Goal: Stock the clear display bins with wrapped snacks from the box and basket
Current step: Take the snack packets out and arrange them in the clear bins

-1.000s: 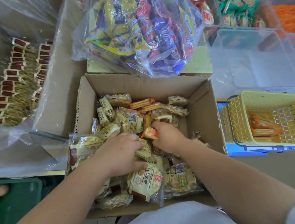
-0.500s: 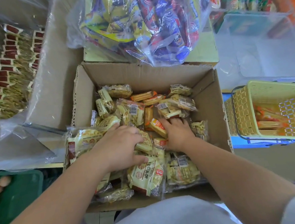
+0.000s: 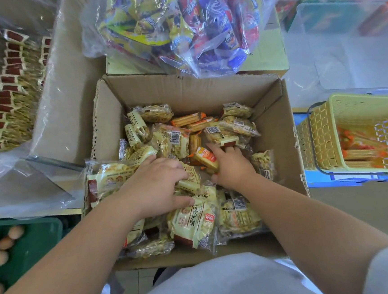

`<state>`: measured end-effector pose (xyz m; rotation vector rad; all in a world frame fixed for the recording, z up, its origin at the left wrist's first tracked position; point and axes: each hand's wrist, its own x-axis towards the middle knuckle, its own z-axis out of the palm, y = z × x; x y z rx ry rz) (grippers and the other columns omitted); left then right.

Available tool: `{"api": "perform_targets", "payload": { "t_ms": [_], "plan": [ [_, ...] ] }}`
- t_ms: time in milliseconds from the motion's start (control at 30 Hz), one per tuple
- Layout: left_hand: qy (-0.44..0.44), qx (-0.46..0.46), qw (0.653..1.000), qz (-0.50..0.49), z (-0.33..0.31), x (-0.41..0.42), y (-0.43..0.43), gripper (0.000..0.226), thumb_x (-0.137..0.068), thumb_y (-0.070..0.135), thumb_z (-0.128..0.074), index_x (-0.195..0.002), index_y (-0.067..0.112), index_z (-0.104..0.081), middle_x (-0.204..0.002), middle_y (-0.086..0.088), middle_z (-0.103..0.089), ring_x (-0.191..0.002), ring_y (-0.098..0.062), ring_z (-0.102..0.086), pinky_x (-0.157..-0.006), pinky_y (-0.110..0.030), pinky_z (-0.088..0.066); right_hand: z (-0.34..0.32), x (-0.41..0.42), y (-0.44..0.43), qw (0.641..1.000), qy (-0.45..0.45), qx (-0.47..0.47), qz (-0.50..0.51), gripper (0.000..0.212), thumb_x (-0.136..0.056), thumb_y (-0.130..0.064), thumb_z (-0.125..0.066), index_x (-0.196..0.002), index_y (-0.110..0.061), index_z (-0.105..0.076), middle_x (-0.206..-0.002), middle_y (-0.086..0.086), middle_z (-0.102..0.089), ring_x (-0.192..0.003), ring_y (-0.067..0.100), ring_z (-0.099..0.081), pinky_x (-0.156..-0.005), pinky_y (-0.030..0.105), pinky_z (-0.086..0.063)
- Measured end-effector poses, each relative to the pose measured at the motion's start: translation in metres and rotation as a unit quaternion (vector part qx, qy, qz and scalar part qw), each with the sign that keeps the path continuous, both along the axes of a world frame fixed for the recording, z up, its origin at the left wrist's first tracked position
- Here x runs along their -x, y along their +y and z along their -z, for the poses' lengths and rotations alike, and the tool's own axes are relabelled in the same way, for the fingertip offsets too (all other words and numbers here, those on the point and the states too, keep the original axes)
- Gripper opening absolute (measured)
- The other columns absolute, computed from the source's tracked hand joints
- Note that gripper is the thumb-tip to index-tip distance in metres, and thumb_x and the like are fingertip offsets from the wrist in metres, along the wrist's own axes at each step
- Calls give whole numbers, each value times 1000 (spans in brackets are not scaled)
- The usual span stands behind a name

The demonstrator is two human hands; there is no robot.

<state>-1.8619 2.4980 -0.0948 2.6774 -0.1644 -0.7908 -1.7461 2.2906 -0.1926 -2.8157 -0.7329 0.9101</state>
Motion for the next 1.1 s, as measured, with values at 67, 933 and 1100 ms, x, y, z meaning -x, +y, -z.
{"api": "perform_targets", "payload": {
  "t_ms": [67,933,1100],
  "plan": [
    [-4,0,1000,-1,0,0,0,77,-83,82,-51,-145,37,-54,-151,15,-47,-142,-10,-39,-127,-45,-13,1,-4,-1,1000,22,-15,4,92,-80,-43,-75,-154,-38,-21,-131,15,-46,-125,36,-40,-93,48,-51],
    [16,-20,1000,11,7,-4,-6,81,-82,83,-48,-149,37,-48,-151,13,-46,-145,-12,-34,-127,-48,-4,-16,-10,28,974,201,-87,65,66,-81,-52,-75,-136,-21,-56,-120,3,-67,-107,26,-62,-97,42,-52],
    [19,-15,1000,7,4,-3,-7,78,-83,82,-49,-147,38,-49,-149,13,-47,-144,-12,-36,-128,-48,-5,-23,-9,24,966,242,-82,36,38,-85,-50,-73,-110,-24,-64,-100,2,-70,-95,24,-65,-92,43,-54]
  ]
}}
